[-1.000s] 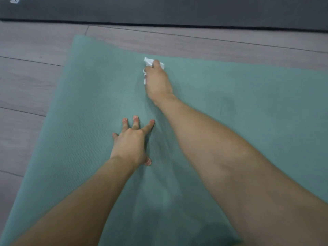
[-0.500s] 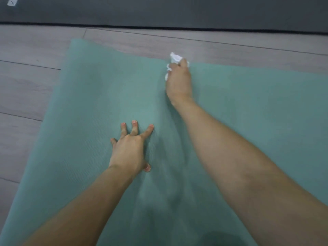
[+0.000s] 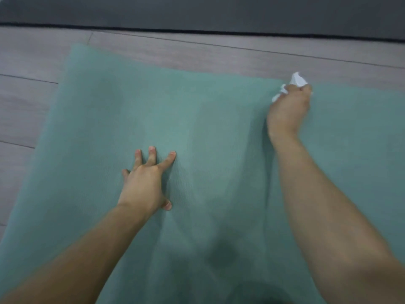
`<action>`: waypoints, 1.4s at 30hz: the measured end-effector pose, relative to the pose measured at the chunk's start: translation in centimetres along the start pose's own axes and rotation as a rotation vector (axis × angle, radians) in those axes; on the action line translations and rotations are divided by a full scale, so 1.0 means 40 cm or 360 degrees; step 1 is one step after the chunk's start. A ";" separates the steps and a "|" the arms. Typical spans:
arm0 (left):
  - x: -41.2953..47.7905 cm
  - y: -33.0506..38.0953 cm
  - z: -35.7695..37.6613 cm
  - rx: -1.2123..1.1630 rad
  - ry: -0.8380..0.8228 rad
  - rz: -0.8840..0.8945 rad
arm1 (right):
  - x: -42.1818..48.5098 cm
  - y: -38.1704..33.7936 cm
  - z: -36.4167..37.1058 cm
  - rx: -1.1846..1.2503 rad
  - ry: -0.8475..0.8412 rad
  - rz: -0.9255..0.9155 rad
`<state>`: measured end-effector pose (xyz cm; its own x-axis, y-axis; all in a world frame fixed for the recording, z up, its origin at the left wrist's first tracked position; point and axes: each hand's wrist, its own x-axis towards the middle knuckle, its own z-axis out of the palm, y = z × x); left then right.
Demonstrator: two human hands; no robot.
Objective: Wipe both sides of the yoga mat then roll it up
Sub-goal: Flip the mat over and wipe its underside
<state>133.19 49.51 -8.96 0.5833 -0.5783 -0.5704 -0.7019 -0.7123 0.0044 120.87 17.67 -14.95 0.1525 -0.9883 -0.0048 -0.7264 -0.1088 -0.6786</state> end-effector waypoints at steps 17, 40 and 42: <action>-0.010 0.022 -0.008 0.0102 -0.0003 -0.0059 | 0.118 0.222 -0.194 0.0189 0.0211 0.0044; -0.063 0.228 0.023 0.0140 0.0059 0.0016 | -0.047 0.083 -0.026 0.0057 0.0056 -0.0333; -0.065 0.224 0.021 0.0146 0.0071 0.0022 | -0.172 -0.014 0.109 0.0377 -0.0215 -0.0723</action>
<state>125.04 44.95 -8.13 0.5894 -0.6067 -0.5334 -0.7435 -0.6656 -0.0645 123.15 25.00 -17.73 0.5130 -0.8228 0.2446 -0.3979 -0.4804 -0.7816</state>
